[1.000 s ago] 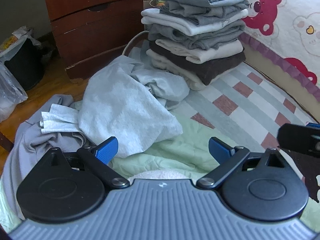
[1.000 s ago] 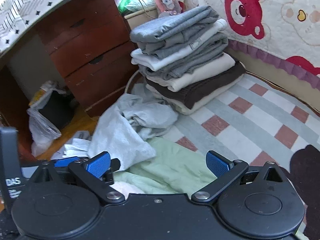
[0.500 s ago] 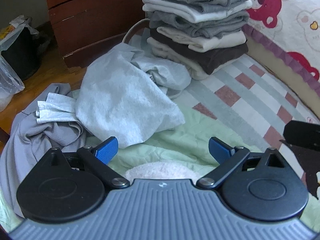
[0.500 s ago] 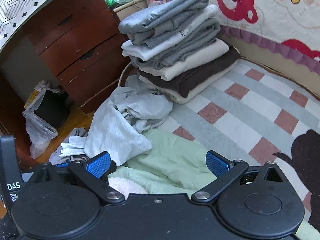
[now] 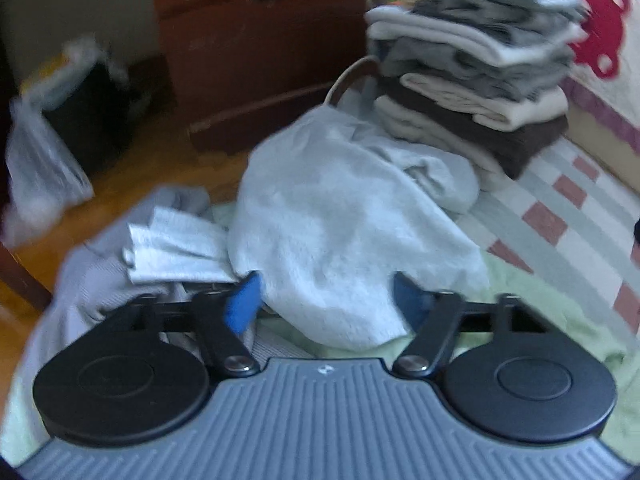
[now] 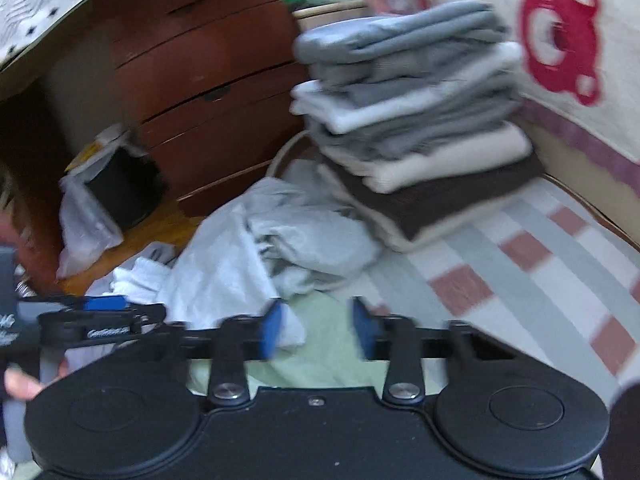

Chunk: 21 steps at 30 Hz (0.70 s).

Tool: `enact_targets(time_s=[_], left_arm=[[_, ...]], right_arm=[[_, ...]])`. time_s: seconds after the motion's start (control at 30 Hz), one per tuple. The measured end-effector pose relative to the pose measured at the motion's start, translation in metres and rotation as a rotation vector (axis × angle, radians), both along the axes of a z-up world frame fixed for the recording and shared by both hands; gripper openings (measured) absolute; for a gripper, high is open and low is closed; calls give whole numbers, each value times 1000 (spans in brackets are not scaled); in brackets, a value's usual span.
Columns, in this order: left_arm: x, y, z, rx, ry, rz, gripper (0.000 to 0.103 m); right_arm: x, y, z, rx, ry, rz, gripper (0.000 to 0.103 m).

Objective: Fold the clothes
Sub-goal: 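Grasp the grey T-shirt in the pile with both grippers and lift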

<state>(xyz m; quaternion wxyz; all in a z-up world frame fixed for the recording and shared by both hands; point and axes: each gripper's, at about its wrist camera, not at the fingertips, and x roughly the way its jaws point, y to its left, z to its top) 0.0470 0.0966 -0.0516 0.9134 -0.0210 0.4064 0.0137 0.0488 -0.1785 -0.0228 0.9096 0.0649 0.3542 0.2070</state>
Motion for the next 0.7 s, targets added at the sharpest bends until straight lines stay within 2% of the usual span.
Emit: enact_targets(time_s=[0.03,0.1,0.17,0.2,0.23,0.27,0.3,0.33,0.37,0.47,0.5,0.53,0.6,0.7], left_arm=[[6,6,-6,-24,21,8,53],[15,13,-19,-42,56,31,53],[21,18,-31,-48,87,56,53],[22,21,-36,-49,95,69,53],[24,24,-41,-49,101,83,54],[25,27,-46,-50,107,96,60],[27,31,-51,-54,106,114,66],[30,34,-58,-59,110,130,79],[33,38,-64,-64,117,146,87],[39,51,-81,-134,150,192,87],[41,54,-85,-169,159,207,88],[43,57,-89,-206,169,222,88],[44,58,-91,-251,171,224,87],[44,59,-87,-318,158,200,85]], right_arm=[[4,5,-3,20,-6,32,12],[10,17,-12,41,-13,97,11],[20,31,-27,20,18,135,12],[24,37,-33,12,28,134,19],[32,42,-42,9,48,126,47],[39,46,-49,15,69,112,62],[50,50,-59,28,99,91,84],[58,53,-67,46,121,88,85],[65,56,-75,64,142,84,85],[92,75,-99,86,213,110,85],[97,81,-105,88,216,116,83],[102,86,-112,100,232,132,54],[105,95,-116,138,259,187,10],[86,93,-97,178,163,229,9]])
